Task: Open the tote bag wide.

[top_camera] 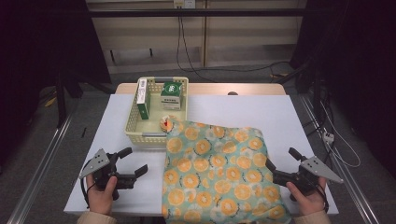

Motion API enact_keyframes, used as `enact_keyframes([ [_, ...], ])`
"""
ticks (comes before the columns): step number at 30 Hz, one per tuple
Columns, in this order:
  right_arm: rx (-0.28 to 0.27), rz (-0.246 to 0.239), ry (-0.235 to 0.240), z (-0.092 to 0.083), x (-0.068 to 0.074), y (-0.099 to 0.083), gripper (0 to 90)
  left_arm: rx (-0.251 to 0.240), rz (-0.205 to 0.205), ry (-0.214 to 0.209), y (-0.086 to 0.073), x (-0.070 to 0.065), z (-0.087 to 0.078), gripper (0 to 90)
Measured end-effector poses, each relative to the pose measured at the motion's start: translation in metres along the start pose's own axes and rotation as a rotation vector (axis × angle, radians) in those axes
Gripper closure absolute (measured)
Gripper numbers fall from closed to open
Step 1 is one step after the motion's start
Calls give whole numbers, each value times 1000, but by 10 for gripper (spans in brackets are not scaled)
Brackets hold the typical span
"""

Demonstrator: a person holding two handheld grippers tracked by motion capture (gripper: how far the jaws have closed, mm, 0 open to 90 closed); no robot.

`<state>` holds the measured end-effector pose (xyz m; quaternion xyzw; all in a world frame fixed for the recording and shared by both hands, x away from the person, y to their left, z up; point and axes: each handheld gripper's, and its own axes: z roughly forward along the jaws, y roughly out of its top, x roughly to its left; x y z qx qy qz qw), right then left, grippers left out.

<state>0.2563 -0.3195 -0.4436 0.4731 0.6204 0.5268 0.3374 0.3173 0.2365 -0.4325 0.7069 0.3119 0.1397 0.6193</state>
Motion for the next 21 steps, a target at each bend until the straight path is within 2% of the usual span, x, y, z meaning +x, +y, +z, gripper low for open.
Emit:
enact_keyframes([
  [2,28,-25,10,3,1,0,21,-3,-5,-1,0,0,0,36],
  [5,52,-33,39,7,1,0,29,-3,-4,-3,0,1,0,36],
  [8,66,-32,40,10,2,0,29,2,-12,-3,-1,0,1,36],
  [11,149,-29,50,21,1,-1,29,2,-7,-6,-1,1,1,36],
  [12,149,-29,50,21,1,-1,29,1,-10,-8,-1,0,2,36],
  [13,214,-34,69,26,0,-1,103,3,-9,-6,-1,0,2,36],
  [15,268,-50,71,32,0,-1,135,5,-4,-8,-1,0,3,36],
  [17,286,-40,72,34,0,-1,139,4,-9,-11,-2,-1,4,36],
  [20,323,-75,78,43,0,0,183,6,-7,-14,-2,-1,4,36],
  [21,352,-82,59,48,-2,-2,165,7,-8,-15,-2,-1,4,36],
])
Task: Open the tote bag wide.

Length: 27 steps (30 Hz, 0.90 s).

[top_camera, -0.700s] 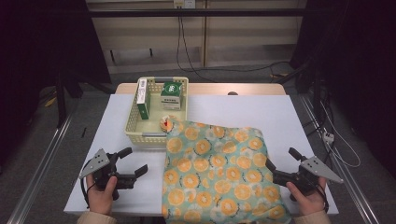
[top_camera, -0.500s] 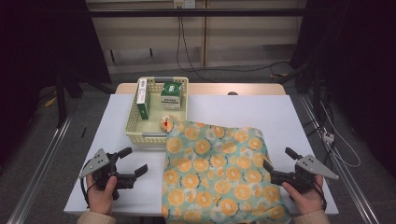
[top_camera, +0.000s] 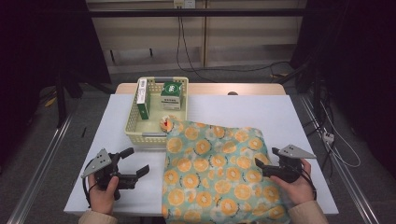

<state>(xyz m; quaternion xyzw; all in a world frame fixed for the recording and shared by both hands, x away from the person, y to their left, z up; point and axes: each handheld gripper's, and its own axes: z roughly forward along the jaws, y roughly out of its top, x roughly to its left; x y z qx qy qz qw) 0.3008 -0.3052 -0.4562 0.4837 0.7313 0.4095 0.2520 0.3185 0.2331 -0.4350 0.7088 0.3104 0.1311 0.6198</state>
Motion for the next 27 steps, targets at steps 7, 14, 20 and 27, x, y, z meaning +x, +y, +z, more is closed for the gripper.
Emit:
enact_keyframes([
  [7,82,19,-16,9,-2,3,279,12,-3,-2,-1,1,2,36],
  [14,173,14,-74,18,0,5,393,13,7,-2,0,0,3,36],
  [20,165,-1,-39,17,3,5,579,17,12,0,-1,0,3,36],
  [27,158,12,-30,16,1,5,759,20,19,-4,0,-1,5,36],
])
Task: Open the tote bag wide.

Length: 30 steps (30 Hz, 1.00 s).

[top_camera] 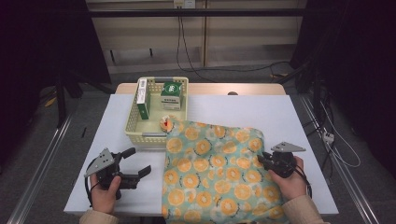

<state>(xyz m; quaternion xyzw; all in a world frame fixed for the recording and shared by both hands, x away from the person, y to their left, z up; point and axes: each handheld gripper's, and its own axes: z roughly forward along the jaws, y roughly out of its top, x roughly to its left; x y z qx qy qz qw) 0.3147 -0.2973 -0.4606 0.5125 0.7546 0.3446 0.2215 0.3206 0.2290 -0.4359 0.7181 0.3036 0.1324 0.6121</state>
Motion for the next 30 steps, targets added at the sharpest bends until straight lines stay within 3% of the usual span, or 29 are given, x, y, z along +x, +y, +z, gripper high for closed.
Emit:
enact_keyframes([
  [2,-2,6,17,0,-1,0,865,0,-5,-1,0,0,0,37],
  [6,-2,2,41,0,0,1,900,0,-8,-2,-1,1,0,36],
  [7,-4,22,61,0,-1,1,900,0,-8,-3,-1,1,0,36],
  [13,-27,46,69,0,-8,6,900,-3,-10,-3,-1,2,0,36],
  [21,-36,129,-51,-4,-52,9,900,-1,-22,-4,-2,2,0,37],
  [22,-36,129,-51,-4,-52,9,900,1,-24,-7,-2,2,1,37],
  [24,-21,157,-100,-6,-71,8,900,4,-23,-8,-2,2,3,36],
  [30,-5,189,-148,-12,-96,1,900,11,-16,-16,-2,1,4,36],
])
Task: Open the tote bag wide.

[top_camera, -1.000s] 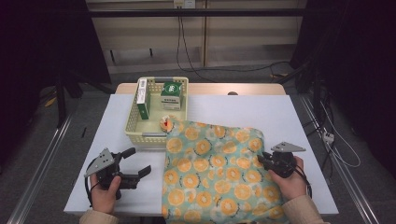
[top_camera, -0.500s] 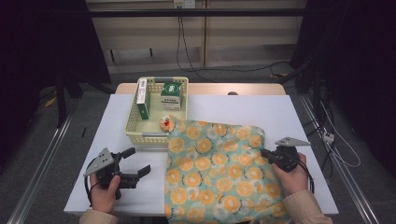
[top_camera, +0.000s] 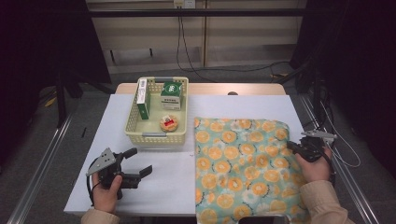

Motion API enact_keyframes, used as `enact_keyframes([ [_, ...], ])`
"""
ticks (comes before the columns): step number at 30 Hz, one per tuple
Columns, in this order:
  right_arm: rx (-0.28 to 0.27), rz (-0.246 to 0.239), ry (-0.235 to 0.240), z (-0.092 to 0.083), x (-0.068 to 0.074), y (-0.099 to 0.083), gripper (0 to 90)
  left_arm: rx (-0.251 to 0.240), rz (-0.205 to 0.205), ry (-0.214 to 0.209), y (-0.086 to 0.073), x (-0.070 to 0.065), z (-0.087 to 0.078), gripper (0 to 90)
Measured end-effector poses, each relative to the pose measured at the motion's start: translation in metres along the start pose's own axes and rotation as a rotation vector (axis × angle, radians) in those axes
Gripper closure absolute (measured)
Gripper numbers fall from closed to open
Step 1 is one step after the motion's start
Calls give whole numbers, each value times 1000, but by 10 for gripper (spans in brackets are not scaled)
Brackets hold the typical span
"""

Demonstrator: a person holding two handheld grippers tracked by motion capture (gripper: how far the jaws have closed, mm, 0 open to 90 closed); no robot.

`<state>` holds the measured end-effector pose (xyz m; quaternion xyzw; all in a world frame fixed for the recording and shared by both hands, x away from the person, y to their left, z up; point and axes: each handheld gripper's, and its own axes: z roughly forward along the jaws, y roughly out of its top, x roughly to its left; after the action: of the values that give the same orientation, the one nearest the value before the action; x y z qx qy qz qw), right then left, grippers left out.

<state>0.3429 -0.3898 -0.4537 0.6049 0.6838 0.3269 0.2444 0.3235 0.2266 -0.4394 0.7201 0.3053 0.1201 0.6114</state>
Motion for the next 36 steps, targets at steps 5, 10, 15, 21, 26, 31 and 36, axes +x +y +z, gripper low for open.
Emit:
enact_keyframes([
  [5,5,14,-11,-4,-8,-3,828,0,-6,-1,0,0,1,36],
  [10,-21,-127,21,-10,24,5,446,0,0,-4,1,-1,1,36],
  [15,-40,-213,107,-18,55,13,278,-3,-4,-4,1,-1,0,36],
  [21,-67,-281,146,-26,88,26,219,-3,-2,-7,1,-2,0,37],
  [26,-69,-292,152,-27,91,36,200,-3,-1,-5,1,-2,-1,36],
  [31,-56,-330,242,-30,107,41,199,1,5,-7,2,-3,0,36],
  [36,-59,-381,354,-34,136,38,198,1,6,-9,2,-4,0,36],
])
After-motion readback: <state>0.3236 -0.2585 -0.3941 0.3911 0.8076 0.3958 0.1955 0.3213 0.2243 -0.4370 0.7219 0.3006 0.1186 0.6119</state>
